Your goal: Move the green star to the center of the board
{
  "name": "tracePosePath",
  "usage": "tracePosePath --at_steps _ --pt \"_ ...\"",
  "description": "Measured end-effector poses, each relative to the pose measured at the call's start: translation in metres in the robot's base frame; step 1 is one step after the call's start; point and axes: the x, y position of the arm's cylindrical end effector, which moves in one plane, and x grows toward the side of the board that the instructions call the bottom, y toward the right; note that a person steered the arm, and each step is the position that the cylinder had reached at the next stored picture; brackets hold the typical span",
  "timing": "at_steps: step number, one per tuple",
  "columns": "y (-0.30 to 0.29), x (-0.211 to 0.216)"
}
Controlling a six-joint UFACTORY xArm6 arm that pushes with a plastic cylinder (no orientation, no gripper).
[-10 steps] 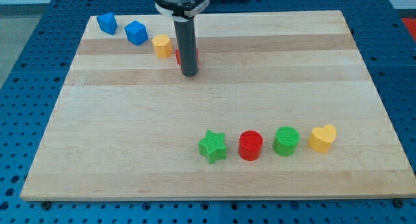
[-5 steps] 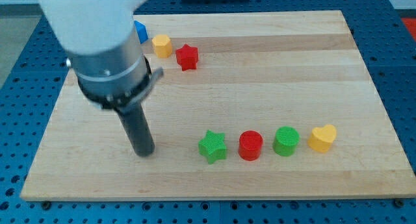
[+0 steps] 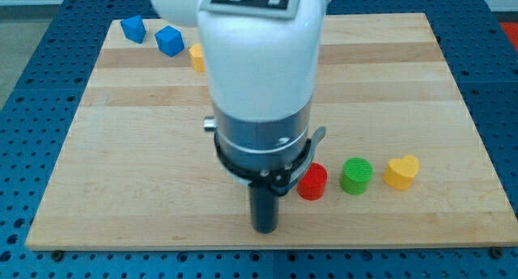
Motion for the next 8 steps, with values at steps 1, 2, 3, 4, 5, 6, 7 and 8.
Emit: tracePosePath --at_steps 1,2,3,4,5,6,7,8 --pt "-0.004 -0.006" --pt "-0.004 -0.026" --pt "-0.002 -0.043" --pt "0.005 -0.061" --pt "0.014 -0.078" --pt "0.015 -0.094" --pt "0.019 -0.110" --pt "0.020 -0.110"
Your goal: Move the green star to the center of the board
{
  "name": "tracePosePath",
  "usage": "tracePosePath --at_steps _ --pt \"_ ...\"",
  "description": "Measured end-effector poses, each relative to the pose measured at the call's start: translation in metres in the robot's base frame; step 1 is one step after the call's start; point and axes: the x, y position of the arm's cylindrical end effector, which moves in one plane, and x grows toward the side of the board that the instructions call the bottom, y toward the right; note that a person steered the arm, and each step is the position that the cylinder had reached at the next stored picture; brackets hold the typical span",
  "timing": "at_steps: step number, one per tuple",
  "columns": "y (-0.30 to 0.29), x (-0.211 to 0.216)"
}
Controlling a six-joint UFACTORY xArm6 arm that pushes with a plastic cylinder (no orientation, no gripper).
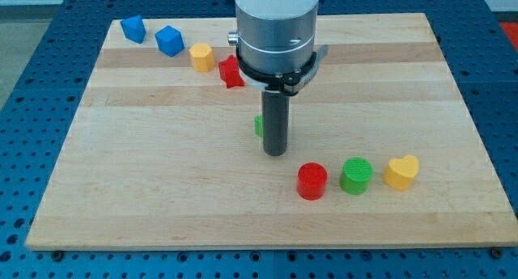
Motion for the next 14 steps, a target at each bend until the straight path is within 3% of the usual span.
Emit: tracePosePath --at_steps 1,2,8,9,11,14 --pt "0.000 0.027" --pt "0.000 0.027" --pt "0.000 -0.052" --pt "0.001 -0.054" --pt "-0.004 -0.017" --pt "-0.024 -0.041"
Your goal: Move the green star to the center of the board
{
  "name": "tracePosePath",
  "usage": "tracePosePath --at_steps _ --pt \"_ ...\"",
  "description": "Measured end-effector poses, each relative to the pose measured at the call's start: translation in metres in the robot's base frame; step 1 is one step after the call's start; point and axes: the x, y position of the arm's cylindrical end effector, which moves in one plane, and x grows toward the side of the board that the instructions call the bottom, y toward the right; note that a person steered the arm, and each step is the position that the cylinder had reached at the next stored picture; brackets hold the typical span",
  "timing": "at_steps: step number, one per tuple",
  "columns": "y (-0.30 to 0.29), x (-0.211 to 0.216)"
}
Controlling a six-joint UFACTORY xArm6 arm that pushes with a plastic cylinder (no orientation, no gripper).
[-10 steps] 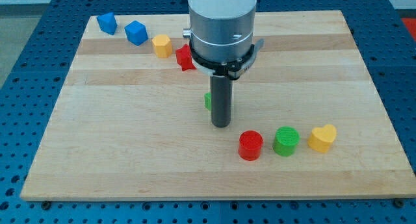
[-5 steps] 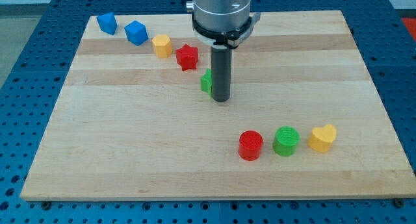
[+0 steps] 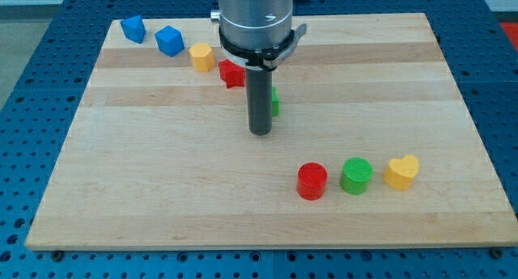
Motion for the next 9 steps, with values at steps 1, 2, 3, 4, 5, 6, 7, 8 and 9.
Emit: tracePosePath --at_steps 1,2,3,4,5,6,7,8,9 --pt "-0.001 -0.010" --pt "-0.001 -0.024" --pt "-0.001 -0.026" --pt "-0.001 -0.026" --pt "0.003 -0.026" --pt "0.015 -0.026" --pt "0.021 -0.026" --pt "0.030 -0.026" --pt "0.042 -0.023"
